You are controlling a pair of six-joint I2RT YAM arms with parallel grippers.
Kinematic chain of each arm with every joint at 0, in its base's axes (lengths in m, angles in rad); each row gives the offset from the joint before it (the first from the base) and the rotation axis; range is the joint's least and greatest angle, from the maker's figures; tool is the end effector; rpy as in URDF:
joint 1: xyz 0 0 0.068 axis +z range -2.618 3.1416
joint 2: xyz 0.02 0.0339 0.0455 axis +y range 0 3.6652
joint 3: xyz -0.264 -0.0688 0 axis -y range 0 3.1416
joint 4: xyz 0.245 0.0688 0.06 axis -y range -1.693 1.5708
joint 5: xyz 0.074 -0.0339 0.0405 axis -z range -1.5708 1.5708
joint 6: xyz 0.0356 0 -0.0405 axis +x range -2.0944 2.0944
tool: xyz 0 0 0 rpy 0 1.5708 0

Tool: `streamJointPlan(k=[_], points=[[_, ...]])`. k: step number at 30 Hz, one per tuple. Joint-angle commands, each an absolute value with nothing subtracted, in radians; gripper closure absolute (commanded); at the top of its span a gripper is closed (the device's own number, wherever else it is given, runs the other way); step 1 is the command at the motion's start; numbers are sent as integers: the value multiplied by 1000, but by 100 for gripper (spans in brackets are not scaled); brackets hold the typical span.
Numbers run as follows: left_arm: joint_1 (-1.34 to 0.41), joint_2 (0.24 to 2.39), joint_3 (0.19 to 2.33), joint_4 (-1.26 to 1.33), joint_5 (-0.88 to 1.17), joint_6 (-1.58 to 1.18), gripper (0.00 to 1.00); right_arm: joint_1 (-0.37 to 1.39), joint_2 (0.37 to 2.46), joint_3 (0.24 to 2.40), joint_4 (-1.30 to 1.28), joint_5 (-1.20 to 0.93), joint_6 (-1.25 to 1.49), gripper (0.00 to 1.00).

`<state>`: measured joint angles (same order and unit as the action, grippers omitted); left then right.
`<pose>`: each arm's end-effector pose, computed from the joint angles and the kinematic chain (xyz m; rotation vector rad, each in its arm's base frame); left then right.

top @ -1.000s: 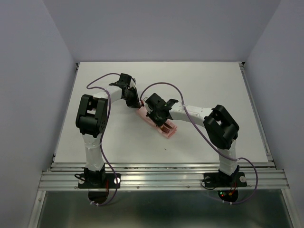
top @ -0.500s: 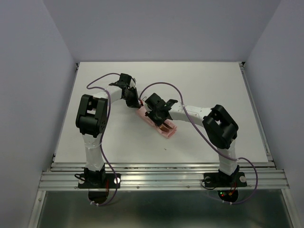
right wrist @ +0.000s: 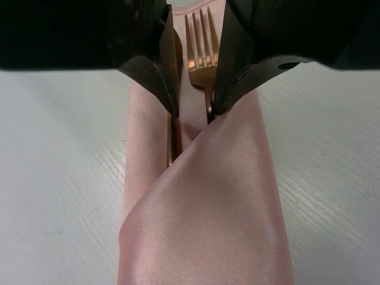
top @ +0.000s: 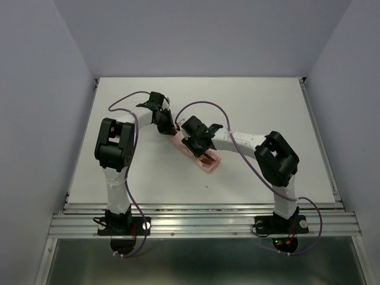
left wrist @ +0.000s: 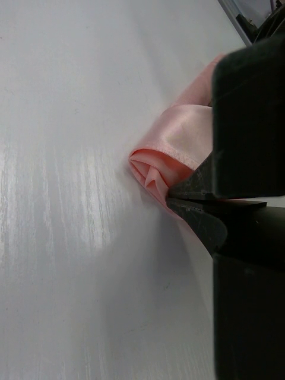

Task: Fold the napkin into a case and place the utensils inside
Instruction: Reset both arms

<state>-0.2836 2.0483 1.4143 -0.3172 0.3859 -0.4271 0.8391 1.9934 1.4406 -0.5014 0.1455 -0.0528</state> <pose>0.4152 -0.1350 0.1641 -0.0241 2.5943 -0.7627 0.2860 0.3107 0.1817 -1.0799 2.3754 0.0884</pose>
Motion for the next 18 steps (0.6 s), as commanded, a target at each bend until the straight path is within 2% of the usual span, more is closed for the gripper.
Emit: streamJointPlan(k=[1, 6, 7, 15, 18], points=[[-281, 2003, 1396, -325, 399, -411, 89, 847, 1913, 1437, -505, 230, -38, 62], [-281, 2003, 1397, -324, 397, -414, 89, 847, 1841, 1402, -506, 281, -34, 60], [-281, 1996, 1394, -319, 396, -414, 89, 847, 1829, 1396, -506, 303, -34, 56], [-281, 1950, 1376, -314, 351, -423, 89, 799, 1707, 1298, -485, 429, -3, 44], [-282, 1913, 1353, -285, 341, -436, 89, 735, 1625, 1212, -389, 561, 93, 26]])
